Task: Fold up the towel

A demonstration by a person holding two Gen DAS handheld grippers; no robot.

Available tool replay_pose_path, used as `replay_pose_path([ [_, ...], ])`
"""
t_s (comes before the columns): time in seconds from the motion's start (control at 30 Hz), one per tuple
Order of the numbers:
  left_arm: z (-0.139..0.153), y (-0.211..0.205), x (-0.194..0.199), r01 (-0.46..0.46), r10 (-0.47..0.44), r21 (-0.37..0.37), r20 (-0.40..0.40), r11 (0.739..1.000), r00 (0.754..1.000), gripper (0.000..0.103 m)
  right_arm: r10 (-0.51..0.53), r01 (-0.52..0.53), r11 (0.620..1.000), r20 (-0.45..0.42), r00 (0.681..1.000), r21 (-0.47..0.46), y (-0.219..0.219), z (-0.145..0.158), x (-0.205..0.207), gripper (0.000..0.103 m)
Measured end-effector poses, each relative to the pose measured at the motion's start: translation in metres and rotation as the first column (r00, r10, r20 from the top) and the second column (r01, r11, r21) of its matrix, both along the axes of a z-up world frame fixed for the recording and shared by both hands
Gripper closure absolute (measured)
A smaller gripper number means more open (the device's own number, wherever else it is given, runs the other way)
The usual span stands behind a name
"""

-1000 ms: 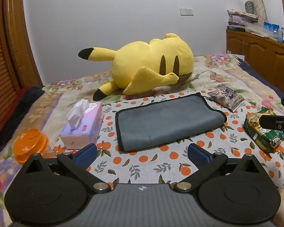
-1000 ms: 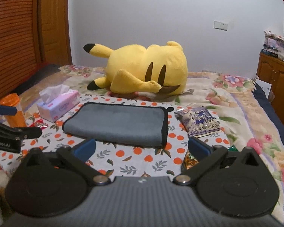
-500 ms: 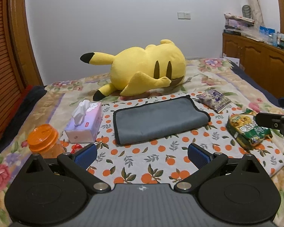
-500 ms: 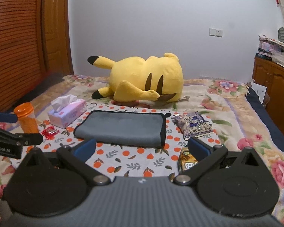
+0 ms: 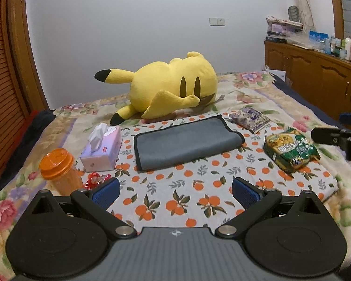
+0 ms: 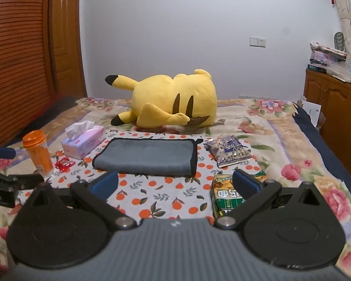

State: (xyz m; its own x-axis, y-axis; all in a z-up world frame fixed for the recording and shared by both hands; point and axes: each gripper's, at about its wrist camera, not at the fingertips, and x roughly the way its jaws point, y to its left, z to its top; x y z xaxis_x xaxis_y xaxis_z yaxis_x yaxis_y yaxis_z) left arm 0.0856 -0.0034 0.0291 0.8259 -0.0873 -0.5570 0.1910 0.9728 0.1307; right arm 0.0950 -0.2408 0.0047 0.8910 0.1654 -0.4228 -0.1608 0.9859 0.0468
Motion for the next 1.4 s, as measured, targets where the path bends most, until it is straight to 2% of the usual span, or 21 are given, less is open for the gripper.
replay_pose_path([
  [0.67,-0.023,0.011,-0.023,-0.039,0.039,-0.007,-0.037,0.999,0.999,0.000,0.009,-0.009,1.000,-0.023,1.000,0.006,0.006,-0.017,-0.028,0.000],
  [1.07,-0.049,0.012,-0.036,-0.058,0.056,-0.018,-0.087,0.998,0.995,0.000,0.024,-0.023,0.999,-0.061,0.998,0.024,0.018,-0.032,-0.041,0.000],
  [1.4,-0.064,0.017,-0.039,-0.079,0.077,-0.009,-0.096,0.997,0.992,0.000,0.031,-0.030,0.999,-0.070,0.997,0.014,0.022,-0.039,-0.044,0.000],
])
